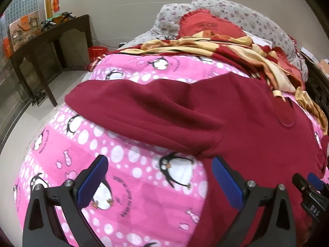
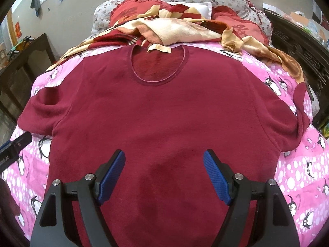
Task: Fold small clothes
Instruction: 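Grasp the sweatshirt sleeve cuff with the left gripper and lift it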
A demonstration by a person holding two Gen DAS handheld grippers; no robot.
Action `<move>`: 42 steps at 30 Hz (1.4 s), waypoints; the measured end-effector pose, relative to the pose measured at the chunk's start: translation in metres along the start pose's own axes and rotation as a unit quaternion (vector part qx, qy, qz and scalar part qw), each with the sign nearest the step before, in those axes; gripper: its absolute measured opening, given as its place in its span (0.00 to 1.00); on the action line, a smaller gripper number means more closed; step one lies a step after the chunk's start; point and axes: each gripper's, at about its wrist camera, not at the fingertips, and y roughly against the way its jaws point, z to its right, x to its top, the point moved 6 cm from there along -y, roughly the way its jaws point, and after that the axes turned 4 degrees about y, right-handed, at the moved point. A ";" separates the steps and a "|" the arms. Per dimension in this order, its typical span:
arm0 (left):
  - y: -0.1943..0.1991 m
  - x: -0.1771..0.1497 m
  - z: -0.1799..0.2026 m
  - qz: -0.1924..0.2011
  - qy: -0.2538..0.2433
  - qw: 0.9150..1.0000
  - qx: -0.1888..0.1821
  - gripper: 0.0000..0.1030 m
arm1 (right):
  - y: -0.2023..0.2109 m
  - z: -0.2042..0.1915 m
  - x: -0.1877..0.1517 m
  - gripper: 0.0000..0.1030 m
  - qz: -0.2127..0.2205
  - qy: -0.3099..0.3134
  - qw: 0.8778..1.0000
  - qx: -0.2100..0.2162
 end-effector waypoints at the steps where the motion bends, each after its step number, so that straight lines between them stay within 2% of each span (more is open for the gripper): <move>1: -0.002 0.002 -0.005 -0.001 0.003 1.000 0.003 1.00 | -0.001 -0.001 0.000 0.91 0.000 0.002 1.000 0.000; 9: -0.018 0.023 -0.048 -0.006 0.041 0.999 0.011 0.99 | -0.005 -0.009 0.000 0.91 -0.005 0.015 1.000 -0.001; 14: -0.033 0.053 -0.104 -0.001 0.115 0.993 0.025 0.99 | -0.006 -0.010 0.001 0.91 -0.006 0.016 1.000 0.001; 18: -0.057 0.071 -0.150 -0.015 0.186 0.982 0.028 0.86 | -0.007 -0.009 0.002 0.91 -0.007 0.013 1.000 0.002; 20: -0.079 0.075 -0.172 -0.035 0.229 0.972 0.023 0.82 | -0.007 -0.009 0.001 0.91 -0.010 0.016 1.000 0.001; 21: -0.085 0.075 -0.178 -0.044 0.243 0.969 0.020 0.76 | -0.008 -0.010 0.001 0.91 -0.012 0.018 1.000 0.001; 22: -0.097 0.075 -0.186 -0.056 0.270 0.961 0.008 0.73 | -0.009 -0.010 0.001 0.91 -0.015 0.020 1.000 0.001; 25: -0.109 0.080 -0.198 -0.041 0.301 0.953 0.002 0.72 | -0.012 -0.011 0.000 0.91 -0.020 0.021 1.000 0.001; 27: -0.114 0.085 -0.199 -0.040 0.297 0.954 0.009 0.72 | -0.013 -0.011 -0.001 0.91 -0.023 0.021 1.000 0.001; 29: -0.120 0.091 -0.196 -0.042 0.277 0.960 0.023 0.72 | -0.014 -0.009 -0.001 0.91 -0.024 0.020 0.999 -0.002; 32: -0.125 0.095 -0.193 -0.041 0.254 0.966 0.036 0.51 | -0.016 -0.007 -0.001 0.91 -0.026 0.015 1.000 -0.001; 34: -0.127 0.097 -0.191 -0.041 0.247 0.967 0.042 0.49 | -0.016 -0.007 -0.001 0.91 -0.027 0.015 1.000 -0.002; 37: -0.129 0.097 -0.190 -0.038 0.245 0.968 0.044 0.39 | -0.017 -0.008 0.000 0.91 -0.026 0.019 0.999 -0.003; 38: -0.130 0.098 -0.190 -0.038 0.245 0.968 0.044 0.34 | -0.017 -0.008 0.000 0.91 -0.026 0.020 0.999 -0.003; 40: -0.128 0.099 -0.190 -0.034 0.243 0.968 0.043 0.17 | -0.016 -0.008 0.001 0.91 -0.025 0.021 0.999 -0.003; 42: -0.121 0.101 -0.190 -0.028 0.243 0.969 0.038 0.11 | -0.015 -0.007 0.002 0.91 -0.023 0.021 1.000 -0.003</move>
